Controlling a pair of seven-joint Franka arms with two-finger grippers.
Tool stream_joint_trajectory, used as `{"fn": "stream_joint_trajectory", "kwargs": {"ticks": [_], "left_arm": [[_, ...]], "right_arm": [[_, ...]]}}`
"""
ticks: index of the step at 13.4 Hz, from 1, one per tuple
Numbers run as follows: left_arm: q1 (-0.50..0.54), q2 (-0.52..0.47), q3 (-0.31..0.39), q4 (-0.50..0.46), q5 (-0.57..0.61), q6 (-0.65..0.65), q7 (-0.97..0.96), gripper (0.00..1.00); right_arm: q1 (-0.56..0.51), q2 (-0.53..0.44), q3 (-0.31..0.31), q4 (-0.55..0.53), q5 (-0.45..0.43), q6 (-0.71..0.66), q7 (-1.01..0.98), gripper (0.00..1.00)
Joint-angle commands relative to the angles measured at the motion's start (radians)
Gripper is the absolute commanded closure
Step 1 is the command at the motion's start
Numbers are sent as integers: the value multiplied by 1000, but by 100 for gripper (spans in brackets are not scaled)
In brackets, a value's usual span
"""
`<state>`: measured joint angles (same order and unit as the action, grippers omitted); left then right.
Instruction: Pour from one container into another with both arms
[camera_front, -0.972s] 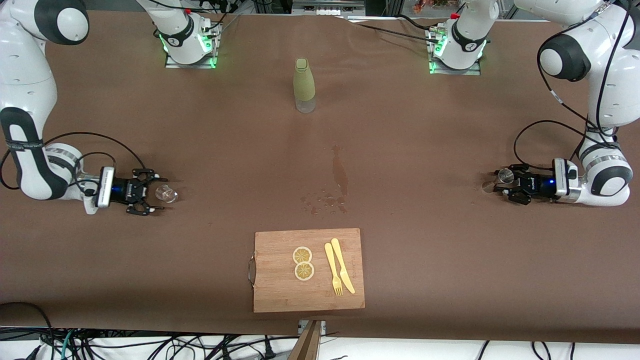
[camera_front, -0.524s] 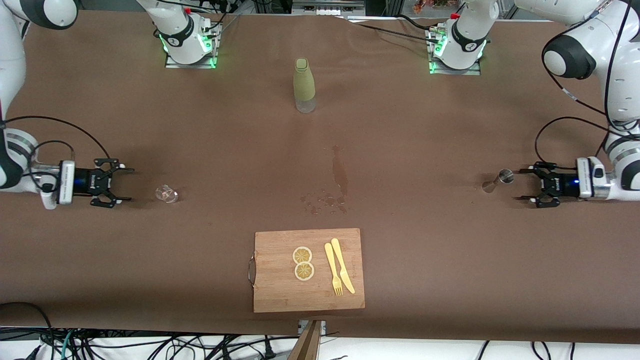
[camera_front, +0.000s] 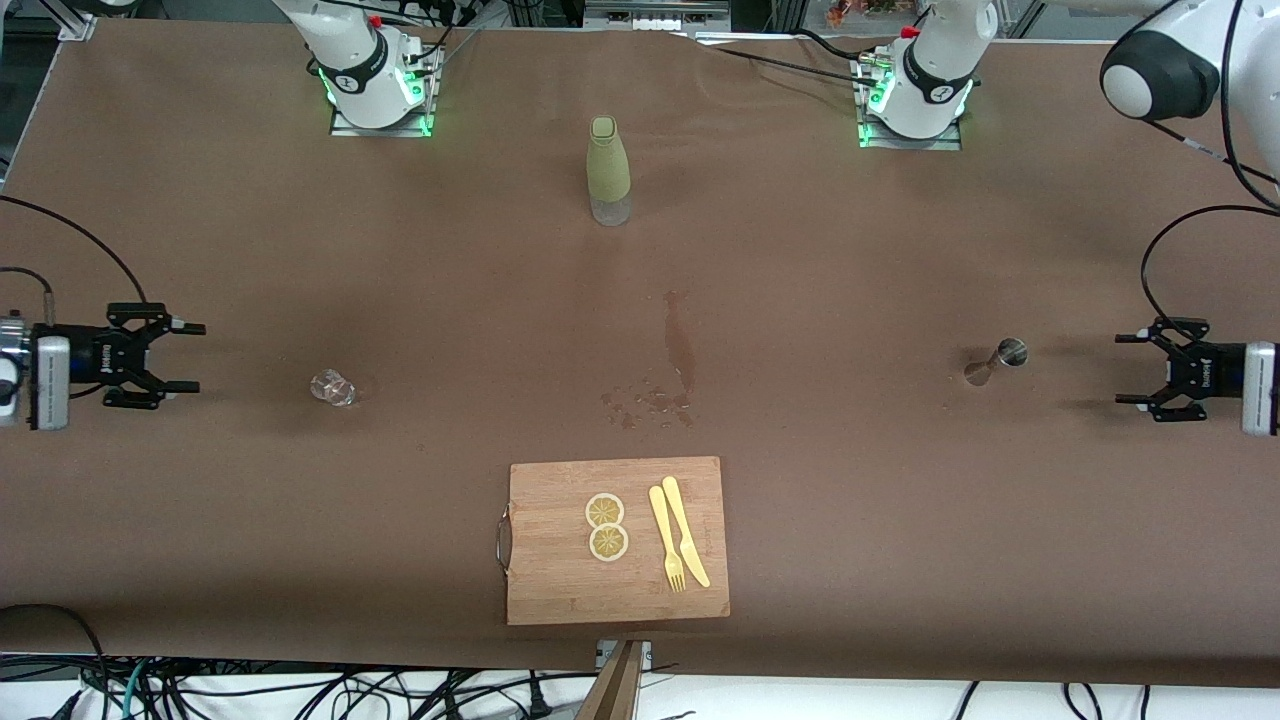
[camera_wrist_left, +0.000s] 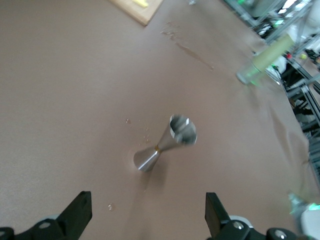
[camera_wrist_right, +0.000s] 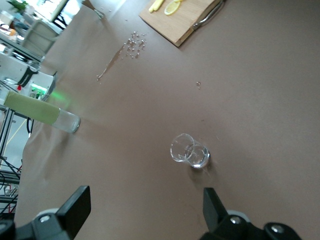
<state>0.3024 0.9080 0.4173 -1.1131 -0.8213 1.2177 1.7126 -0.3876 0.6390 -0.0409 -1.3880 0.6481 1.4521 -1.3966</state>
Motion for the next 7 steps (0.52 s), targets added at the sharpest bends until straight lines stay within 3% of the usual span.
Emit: {"fn": "stream_joint_trajectory", "kwargs": {"ticks": [1, 5, 7], "left_arm": [[-77, -82, 0, 19, 91, 3, -280, 0], [-196, -214, -14, 10, 129, 3, -699, 0], [-270, -277, -23, 13, 219, 8, -830, 0]], "right_arm": [[62, -85, -2, 14, -93, -21, 177, 0], [202, -249, -39, -21, -309, -6, 494, 0], [260, -333, -48, -61, -407, -6, 655, 0]]}}
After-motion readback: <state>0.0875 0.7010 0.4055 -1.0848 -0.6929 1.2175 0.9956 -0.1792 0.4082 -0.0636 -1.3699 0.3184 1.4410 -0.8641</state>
